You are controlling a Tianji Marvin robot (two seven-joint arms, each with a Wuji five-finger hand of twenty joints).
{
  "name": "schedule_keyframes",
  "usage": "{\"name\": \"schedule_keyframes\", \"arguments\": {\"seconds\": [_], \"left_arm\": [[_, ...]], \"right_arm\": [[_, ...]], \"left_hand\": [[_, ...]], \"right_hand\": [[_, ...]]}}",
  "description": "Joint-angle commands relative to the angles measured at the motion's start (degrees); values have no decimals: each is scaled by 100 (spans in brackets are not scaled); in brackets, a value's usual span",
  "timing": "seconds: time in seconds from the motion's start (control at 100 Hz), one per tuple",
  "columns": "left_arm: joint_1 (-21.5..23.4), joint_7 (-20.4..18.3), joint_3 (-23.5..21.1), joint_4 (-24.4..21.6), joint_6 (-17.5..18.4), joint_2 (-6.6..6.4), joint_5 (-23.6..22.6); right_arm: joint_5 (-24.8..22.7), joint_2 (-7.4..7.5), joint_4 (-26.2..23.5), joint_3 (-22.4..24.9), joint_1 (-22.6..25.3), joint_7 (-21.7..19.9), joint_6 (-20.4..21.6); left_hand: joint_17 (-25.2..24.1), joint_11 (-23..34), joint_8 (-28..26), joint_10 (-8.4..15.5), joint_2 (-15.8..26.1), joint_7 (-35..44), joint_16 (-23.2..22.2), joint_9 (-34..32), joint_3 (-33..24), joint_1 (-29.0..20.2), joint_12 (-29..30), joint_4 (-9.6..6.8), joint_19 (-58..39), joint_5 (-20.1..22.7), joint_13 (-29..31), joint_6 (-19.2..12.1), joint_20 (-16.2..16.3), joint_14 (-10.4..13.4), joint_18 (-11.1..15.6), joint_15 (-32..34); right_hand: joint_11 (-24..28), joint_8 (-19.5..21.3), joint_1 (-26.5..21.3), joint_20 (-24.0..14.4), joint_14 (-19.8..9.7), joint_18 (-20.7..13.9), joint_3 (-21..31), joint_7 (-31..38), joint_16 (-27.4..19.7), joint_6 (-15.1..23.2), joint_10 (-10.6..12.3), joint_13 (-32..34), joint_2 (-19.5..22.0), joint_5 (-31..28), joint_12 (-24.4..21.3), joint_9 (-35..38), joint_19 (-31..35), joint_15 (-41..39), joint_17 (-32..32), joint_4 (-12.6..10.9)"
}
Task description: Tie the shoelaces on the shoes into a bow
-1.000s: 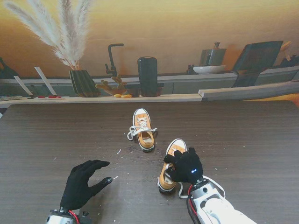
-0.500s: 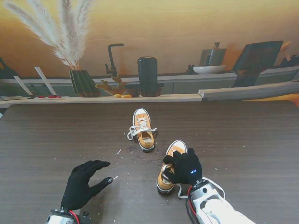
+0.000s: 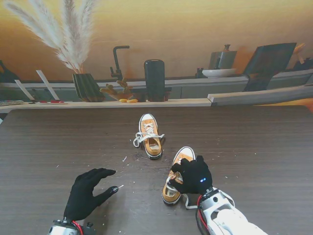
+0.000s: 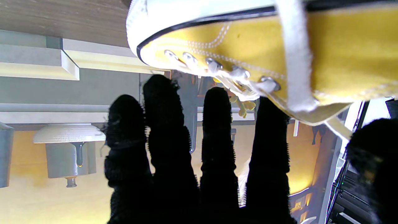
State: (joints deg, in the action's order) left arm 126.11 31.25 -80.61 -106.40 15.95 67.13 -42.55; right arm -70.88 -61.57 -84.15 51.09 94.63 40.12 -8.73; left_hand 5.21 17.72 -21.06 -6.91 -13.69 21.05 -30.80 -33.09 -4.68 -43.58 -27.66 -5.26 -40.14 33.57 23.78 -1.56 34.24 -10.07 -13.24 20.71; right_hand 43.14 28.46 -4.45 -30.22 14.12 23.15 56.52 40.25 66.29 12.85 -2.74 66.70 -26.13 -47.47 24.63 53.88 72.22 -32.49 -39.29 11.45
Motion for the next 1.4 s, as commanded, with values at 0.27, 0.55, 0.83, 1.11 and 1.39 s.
{"name": "schedule_keyframes", "arguments": {"seconds": [0.27, 0.55, 0.83, 1.11, 1.39], "left_arm": [[85, -51, -36, -105, 17, 4, -15], [154, 12, -116, -128, 50, 22, -2], [134, 93, -107, -108, -12, 29, -42], [5, 85, 4, -30, -119, 11, -93], [-87, 33, 98, 21, -176, -10, -129]], "right_arm": [[-18, 35, -359, -10, 159, -363, -13], [-162, 54, -817, 87, 484, -550, -153], [32, -86, -1279, 668, 1202, -27, -321], [387, -243, -1752, 1384, 1854, -30, -671], [356, -196, -1589, 1654, 1953, -448, -722]], "left_hand": [[0, -64, -63, -34, 199, -17, -52, 40, -105, 18, -93, -99, -43, 121, 78, 280, -75, -27, -159, 16], [-7, -70, -62, -35, 202, -24, -50, 45, -102, 15, -90, -101, -31, 117, 72, 276, -75, -24, -158, 8], [-12, -71, -67, -23, 188, -16, -47, 44, -102, 19, -89, -104, -11, 123, 69, 276, -79, -26, -163, -2], [-6, -58, -74, -24, 181, 4, -49, 43, -120, 20, -93, -107, -6, 133, 69, 275, -76, -19, -171, 3], [-2, -52, -75, -19, 179, 16, -50, 48, -136, 26, -93, -106, -7, 129, 73, 271, -74, -22, -167, 10]], "right_hand": [[-99, 130, 143, -79, 209, 43, -463, -22, 250, -217, -76, -308, 200, 306, -40, -367, -152, 183, 244, -46], [-192, 96, -55, -73, 190, 8, -636, -102, 356, -236, -75, -471, 204, 414, -90, -484, -276, 299, 367, -107], [-232, 76, -266, -55, 246, 32, -688, -137, 338, -286, -82, -673, 99, 427, -110, -515, -441, 518, 574, -175], [-262, 64, -664, -72, 300, 68, -443, -179, 148, -348, -81, -712, -338, 366, -105, -496, -541, 694, 700, -238], [-263, 73, -813, -118, 230, 12, 164, -225, 7, -371, -52, -805, -947, 444, -88, -649, -607, 725, 748, -153]]}}
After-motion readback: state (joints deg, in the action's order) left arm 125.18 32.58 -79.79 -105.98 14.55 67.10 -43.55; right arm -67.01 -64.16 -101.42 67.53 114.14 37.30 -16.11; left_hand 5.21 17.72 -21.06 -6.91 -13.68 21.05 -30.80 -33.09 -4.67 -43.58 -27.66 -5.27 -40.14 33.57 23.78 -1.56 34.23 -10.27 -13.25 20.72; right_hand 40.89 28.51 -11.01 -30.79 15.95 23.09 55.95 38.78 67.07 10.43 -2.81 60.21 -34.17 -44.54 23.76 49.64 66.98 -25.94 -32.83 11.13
